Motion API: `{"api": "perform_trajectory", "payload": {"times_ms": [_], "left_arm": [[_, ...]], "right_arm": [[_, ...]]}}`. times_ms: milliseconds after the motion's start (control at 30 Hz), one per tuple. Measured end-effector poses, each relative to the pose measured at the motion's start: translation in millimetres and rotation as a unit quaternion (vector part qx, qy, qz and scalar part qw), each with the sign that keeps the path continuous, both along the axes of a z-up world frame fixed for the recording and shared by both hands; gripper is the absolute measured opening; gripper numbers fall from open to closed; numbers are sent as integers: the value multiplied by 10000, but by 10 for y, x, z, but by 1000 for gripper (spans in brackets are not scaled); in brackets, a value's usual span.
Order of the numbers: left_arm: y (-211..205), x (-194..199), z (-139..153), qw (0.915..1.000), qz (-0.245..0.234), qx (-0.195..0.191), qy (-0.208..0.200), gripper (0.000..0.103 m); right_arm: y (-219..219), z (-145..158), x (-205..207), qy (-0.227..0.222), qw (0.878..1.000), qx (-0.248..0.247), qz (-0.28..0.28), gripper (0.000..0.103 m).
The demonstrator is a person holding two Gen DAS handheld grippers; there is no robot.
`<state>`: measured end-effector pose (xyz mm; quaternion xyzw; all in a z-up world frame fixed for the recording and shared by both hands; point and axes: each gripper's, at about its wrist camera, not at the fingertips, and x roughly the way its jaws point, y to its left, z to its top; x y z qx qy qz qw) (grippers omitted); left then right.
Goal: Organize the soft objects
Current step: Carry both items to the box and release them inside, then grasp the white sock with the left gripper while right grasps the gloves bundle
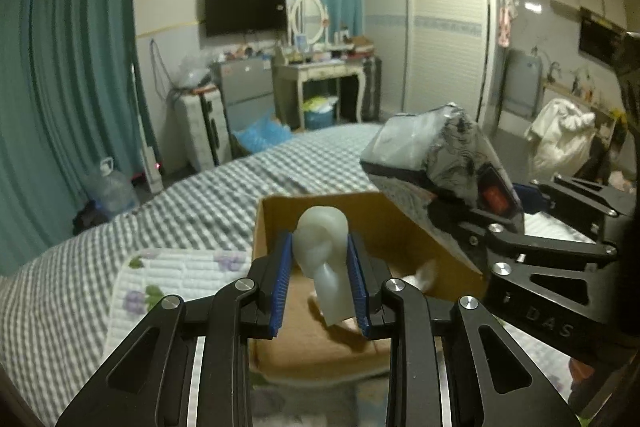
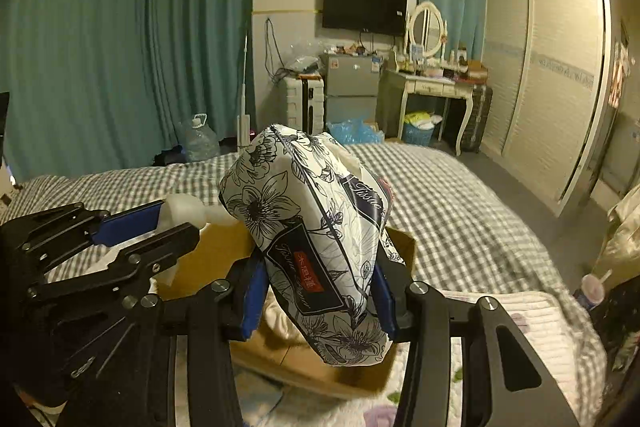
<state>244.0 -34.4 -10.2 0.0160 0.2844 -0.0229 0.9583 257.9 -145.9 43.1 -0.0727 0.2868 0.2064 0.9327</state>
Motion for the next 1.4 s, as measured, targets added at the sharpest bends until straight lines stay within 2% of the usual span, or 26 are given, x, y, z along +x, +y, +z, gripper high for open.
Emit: {"api": "perform_trajectory", "payload": {"times_ms": [200,233,333,367,400,433,467,533,600,700,800,900,967,1033,1133,1267,1400], "left_arm": [[-60,291,-319,9995,-77,230,214,28],[-73,314,-355,9994,-74,279,206,31],[-131,315,-377,9991,-141,305,241,32],[-129,313,-373,9990,-137,321,283,34],[-126,313,-356,9989,-89,357,305,37],[-115,311,-342,9988,-22,382,297,49],[-97,269,-303,9989,27,382,264,64],[-56,142,-172,9993,96,337,114,75],[1,-40,42,9996,84,245,-67,76],[64,-347,408,9990,100,235,-369,77],[129,-713,756,9969,97,286,-723,85],[227,-1116,1050,9938,101,258,-1076,91],[326,-1355,1169,9925,56,184,-1211,91],[418,-1553,1201,9915,-82,126,-1294,91],[471,-1798,1094,9911,-101,262,-1300,91],[529,-1929,698,9954,-121,334,-885,91],[629,-1977,226,9984,-29,61,-555,91]], "right_arm": [[-25,-399,407,374,9992,-104,0,46],[-72,-437,446,427,9991,-77,-22,47],[-191,-495,561,678,9975,172,-45,52],[-223,-497,555,690,9974,204,-76,58],[-260,-461,540,654,9975,224,-147,65],[-284,-430,534,612,9977,240,-160,66],[-314,-366,496,543,9980,259,-175,67],[-355,-219,386,428,9985,261,-239,71],[-399,14,235,215,9988,300,-321,79],[-460,388,22,-1,9980,447,-445,80],[-508,778,-285,-168,9953,768,-560,88],[-527,1007,-700,-241,9953,787,-506,90],[-579,1076,-1036,-348,9940,897,-525,97],[-623,1039,-1355,-416,9926,991,-564,103],[-596,850,-1702,-371,9934,954,-521,103],[-402,393,-1971,-150,9972,564,-476,103],[-135,-80,-2111,60,9990,239,-360,103]]}}
